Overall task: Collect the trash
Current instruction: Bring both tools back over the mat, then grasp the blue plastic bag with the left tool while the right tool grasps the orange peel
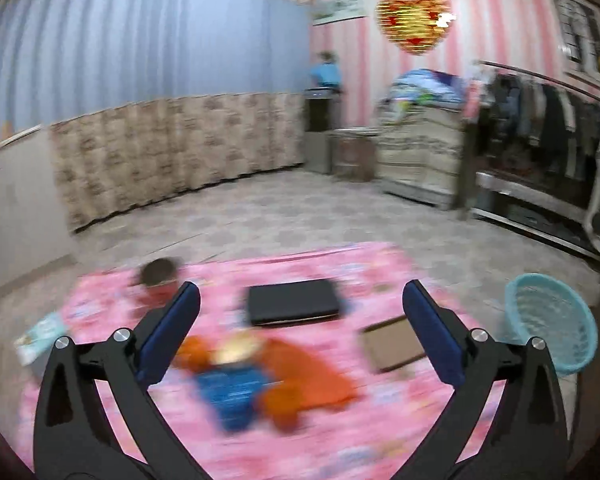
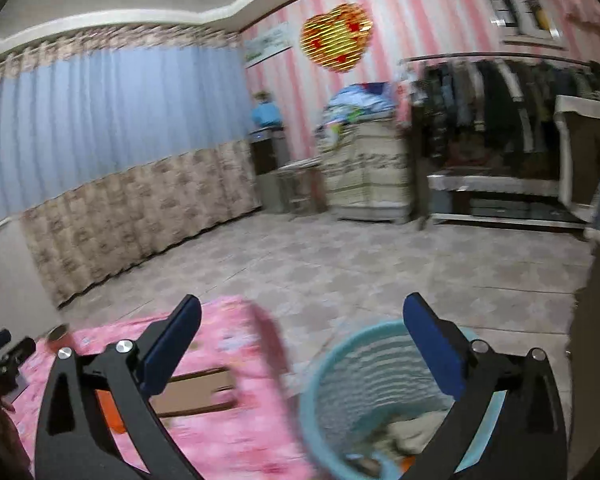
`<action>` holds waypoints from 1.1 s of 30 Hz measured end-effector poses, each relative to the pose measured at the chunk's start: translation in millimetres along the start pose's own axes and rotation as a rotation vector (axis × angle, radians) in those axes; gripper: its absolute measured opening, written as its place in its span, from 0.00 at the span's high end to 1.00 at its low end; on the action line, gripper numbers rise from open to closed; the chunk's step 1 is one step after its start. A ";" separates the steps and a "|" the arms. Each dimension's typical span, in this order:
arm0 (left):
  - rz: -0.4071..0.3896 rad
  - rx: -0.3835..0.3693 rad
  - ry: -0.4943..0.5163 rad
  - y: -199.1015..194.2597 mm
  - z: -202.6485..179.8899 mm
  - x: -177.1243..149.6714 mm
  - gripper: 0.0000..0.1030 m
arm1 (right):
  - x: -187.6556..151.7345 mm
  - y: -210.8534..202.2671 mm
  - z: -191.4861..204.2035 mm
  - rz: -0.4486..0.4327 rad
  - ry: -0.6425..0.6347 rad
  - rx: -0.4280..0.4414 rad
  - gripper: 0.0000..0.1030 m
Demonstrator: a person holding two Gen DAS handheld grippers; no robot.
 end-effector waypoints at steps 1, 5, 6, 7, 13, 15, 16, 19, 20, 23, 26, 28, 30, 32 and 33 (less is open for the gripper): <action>-0.004 0.039 -0.026 -4.9 25.5 -1.5 0.05 | -5.6 1.2 18.6 0.016 -0.017 0.034 0.04; 0.013 0.148 -0.070 -17.2 90.6 -16.6 0.05 | -36.6 5.1 94.1 0.074 -0.027 0.188 0.04; 0.029 0.156 -0.057 -18.3 101.9 -21.3 0.05 | -43.1 5.4 105.8 0.081 -0.017 0.207 0.04; 0.053 0.160 -0.031 -17.5 110.6 -25.5 0.05 | -51.5 6.9 119.1 0.095 0.001 0.227 0.04; 0.045 0.189 -0.121 -19.1 149.1 -29.5 0.05 | -98.4 8.4 187.5 0.201 -0.080 0.372 0.04; 0.056 0.179 -0.170 -18.5 157.0 -32.5 0.05 | -110.2 12.1 202.7 0.258 -0.087 0.410 0.04; 0.067 0.178 -0.175 -17.1 157.5 -33.5 0.05 | -119.0 12.3 210.5 0.295 -0.087 0.435 0.04; 0.115 0.196 -0.139 -11.8 155.9 -43.5 0.05 | -146.7 15.6 225.9 0.385 -0.128 0.458 0.04; 0.128 0.202 -0.125 -10.5 155.3 -46.1 0.05 | -154.2 18.2 230.2 0.407 -0.145 0.459 0.04; 0.145 0.203 -0.108 -10.2 155.2 -51.7 0.05 | -173.3 25.9 244.6 0.439 -0.216 0.460 0.04; 0.140 0.201 -0.123 -12.7 159.0 -53.1 0.05 | -180.6 29.3 256.8 0.447 -0.255 0.468 0.04; 0.152 0.201 -0.125 -11.2 161.7 -55.9 0.05 | -186.5 31.4 265.0 0.459 -0.282 0.476 0.05; 0.183 0.201 -0.103 -7.3 160.6 -61.3 0.05 | -194.8 35.3 272.5 0.483 -0.300 0.481 0.06; 0.209 0.213 -0.070 -3.3 158.1 -67.7 0.05 | -202.4 38.4 277.8 0.509 -0.305 0.486 0.15; 0.224 0.205 -0.059 -1.1 155.5 -70.7 0.05 | -207.7 41.0 280.5 0.526 -0.314 0.486 0.25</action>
Point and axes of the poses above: each gripper's, at about its wrist camera, not at the fingertips, and y roughly the way its jaws point, z to its left, x to its top, the point moved 4 cm from there along y, roughly the way its jaws point, and after that the axes turned 15 degrees about -z, right-handed, at the moved point
